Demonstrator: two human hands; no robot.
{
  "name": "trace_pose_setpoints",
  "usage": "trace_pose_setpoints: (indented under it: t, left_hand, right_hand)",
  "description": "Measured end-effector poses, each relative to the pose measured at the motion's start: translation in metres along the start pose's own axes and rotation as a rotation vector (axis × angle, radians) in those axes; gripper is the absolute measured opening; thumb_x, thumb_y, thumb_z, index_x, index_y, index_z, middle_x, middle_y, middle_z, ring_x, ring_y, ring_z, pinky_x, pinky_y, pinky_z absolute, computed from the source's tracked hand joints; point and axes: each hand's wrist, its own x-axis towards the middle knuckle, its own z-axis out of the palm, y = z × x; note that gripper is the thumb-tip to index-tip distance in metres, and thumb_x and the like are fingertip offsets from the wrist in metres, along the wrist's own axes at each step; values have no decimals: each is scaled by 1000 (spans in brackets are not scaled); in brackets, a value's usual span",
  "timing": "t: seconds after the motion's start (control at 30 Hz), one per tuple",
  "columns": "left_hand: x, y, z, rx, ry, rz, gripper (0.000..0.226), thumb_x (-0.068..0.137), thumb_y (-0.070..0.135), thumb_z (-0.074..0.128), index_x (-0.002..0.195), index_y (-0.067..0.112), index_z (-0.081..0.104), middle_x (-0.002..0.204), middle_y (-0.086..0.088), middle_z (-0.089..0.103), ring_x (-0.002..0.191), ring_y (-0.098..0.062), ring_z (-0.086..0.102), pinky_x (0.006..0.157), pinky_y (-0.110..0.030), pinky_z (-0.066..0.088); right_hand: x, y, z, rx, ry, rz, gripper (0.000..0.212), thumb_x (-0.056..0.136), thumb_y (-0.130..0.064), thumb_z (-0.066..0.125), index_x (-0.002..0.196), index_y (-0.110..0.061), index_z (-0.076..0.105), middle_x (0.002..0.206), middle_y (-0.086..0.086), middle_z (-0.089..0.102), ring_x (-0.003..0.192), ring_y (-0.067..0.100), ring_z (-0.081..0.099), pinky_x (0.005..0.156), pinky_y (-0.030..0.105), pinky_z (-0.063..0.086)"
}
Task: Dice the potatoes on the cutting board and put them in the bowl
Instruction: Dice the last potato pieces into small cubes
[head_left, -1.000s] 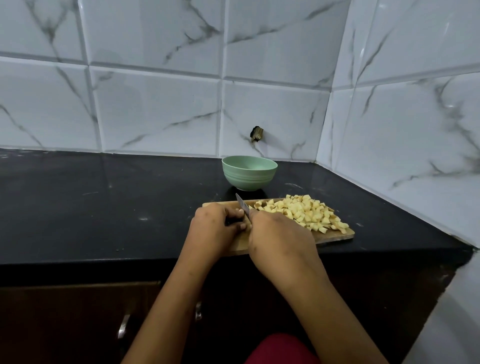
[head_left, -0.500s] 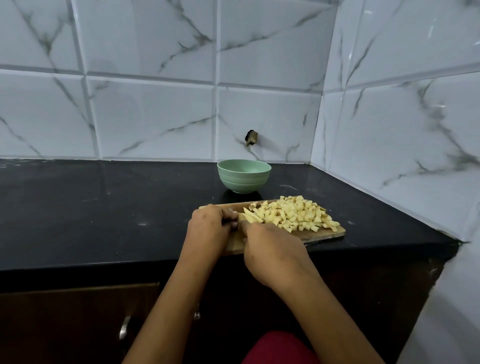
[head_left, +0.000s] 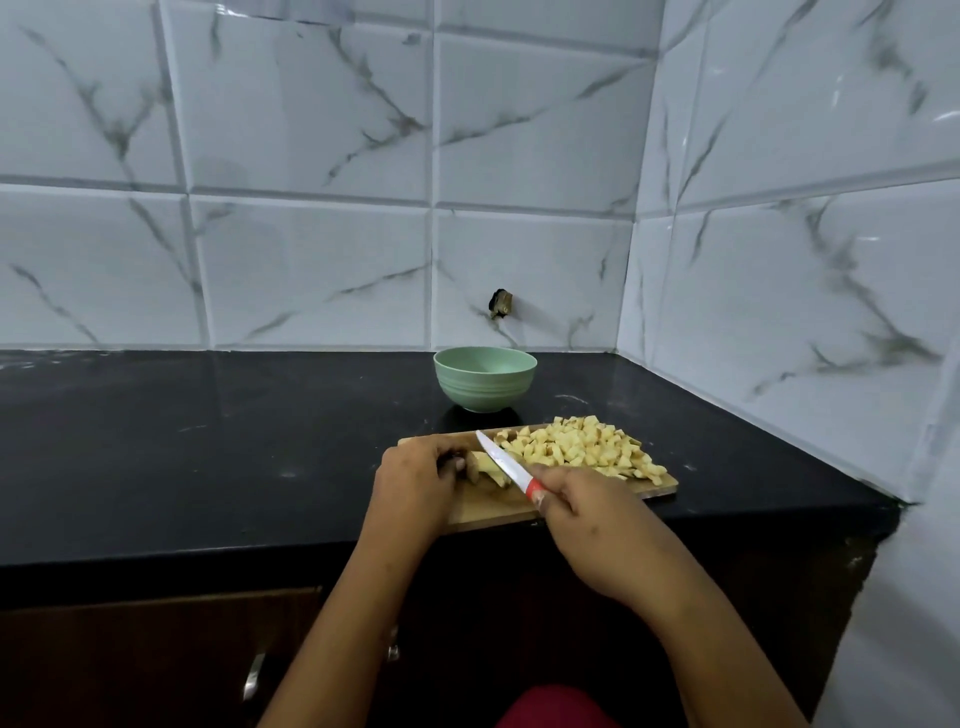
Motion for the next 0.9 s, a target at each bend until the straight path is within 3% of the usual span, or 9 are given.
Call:
trace_pose_setpoints:
  t: [0.1,0.2,0.3,0.37,0.53,0.67,0.9]
  left_hand:
    - [-7,5,1,-11,-64,31,34,91,32,59,125,31,60,100,13,61,87,-2,53,78,-19,42]
    - [-16,7,10,127,-86,71,55,85,56,56,136,37,46,123,15,57,108,-6,53,91,-27,45]
    - [-16,6,19,222,-25,84,60,84,64,51,137,38,42,133,17,53,118,-6,50,93,-28,44]
    - [-13,5,20,219,-20,99,55,86,61,52,136,40,44,133,17,53,119,-6,50,93,-27,42]
    - [-2,-1,14,223,-92,131,36,93,46,50,128,41,52,130,20,55,114,-3,52,91,-24,43]
    - [5,-8,5,98,-209,121,34,93,31,54,126,39,55,124,17,59,106,-5,55,92,-27,46]
    - [13,-8,8,97,-229,26,31,96,15,47,119,31,61,109,2,65,89,-13,59,81,-31,52]
  right_hand:
    - [7,7,-3,229,-25,46,38,103,-29,41,140,-32,48,65,-16,46,55,1,43,51,17,32]
    - [14,9,-3,364,-54,85,35,102,-26,44,136,-31,53,57,-18,46,48,-2,42,46,13,32]
    - [20,9,0,446,-36,126,35,102,-25,45,136,-29,52,51,-14,48,42,-1,42,42,15,33]
    - [24,9,3,479,14,137,33,101,-26,47,133,-27,56,50,-13,47,43,1,41,43,18,33]
    - [29,6,14,441,65,109,23,97,-31,53,93,-17,71,55,-8,47,51,8,41,52,27,34]
    - [30,2,18,612,1,139,25,98,-30,53,93,-14,71,49,-10,42,43,3,36,45,21,30]
    - [38,-10,16,735,-62,162,25,99,-29,51,96,-13,70,47,-6,40,35,2,31,36,15,25]
